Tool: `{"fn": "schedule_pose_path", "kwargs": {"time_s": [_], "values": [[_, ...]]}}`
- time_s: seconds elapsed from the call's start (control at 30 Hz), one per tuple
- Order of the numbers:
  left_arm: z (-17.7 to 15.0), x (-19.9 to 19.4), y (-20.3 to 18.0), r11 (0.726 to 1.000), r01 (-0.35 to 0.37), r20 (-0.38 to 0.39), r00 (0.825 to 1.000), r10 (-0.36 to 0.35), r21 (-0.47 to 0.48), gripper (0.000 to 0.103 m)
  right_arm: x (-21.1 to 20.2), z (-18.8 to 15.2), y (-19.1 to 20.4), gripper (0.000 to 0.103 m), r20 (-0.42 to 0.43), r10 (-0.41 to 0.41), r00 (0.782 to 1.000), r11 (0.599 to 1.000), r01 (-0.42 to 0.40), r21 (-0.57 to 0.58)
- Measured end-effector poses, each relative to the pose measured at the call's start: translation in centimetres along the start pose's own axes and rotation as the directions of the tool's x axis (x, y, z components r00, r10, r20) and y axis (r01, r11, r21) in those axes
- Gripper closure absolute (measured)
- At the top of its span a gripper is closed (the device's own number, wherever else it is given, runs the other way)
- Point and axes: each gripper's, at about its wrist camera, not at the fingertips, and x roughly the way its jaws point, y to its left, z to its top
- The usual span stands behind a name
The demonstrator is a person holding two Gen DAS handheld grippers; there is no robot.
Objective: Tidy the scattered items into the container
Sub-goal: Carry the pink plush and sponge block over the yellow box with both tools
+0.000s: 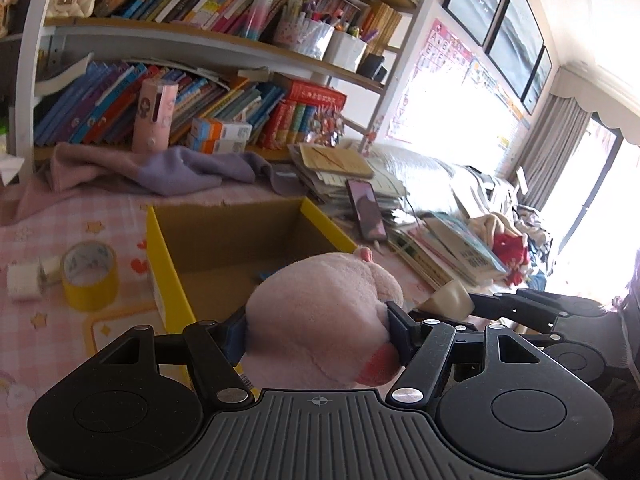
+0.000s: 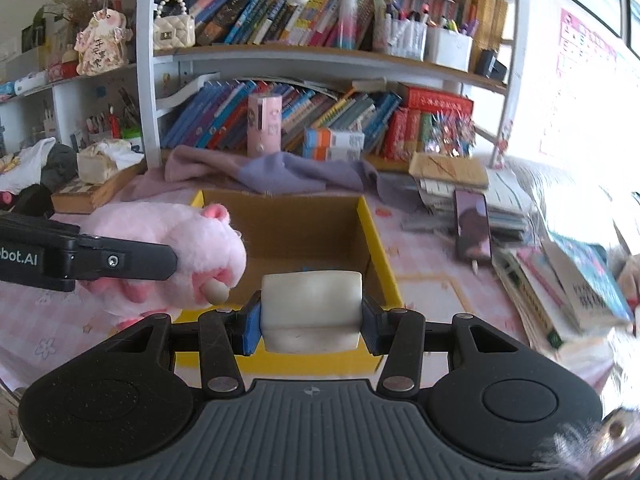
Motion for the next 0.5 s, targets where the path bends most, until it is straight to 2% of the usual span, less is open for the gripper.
{"fn": "schedule_pose_path", "kwargs": {"time_s": [0.23, 0.5], "values": [[2.4, 2.9, 0.4, 0.997, -0.069, 0.024, 0.997, 0.069, -0.019, 0.035, 4.2, 2.3, -1.7, 0.058, -0.006, 0.067, 0.998, 0.996, -0.067, -0.057], [3.3, 7.3, 1.0, 0.986, -0.164, -0.031, 0.986, 0.164, -0.019, 0.035, 9.8, 2.5, -2.6, 0.058, -0.105, 0.167, 0.980, 0.978, -0.179, -0.108]]}}
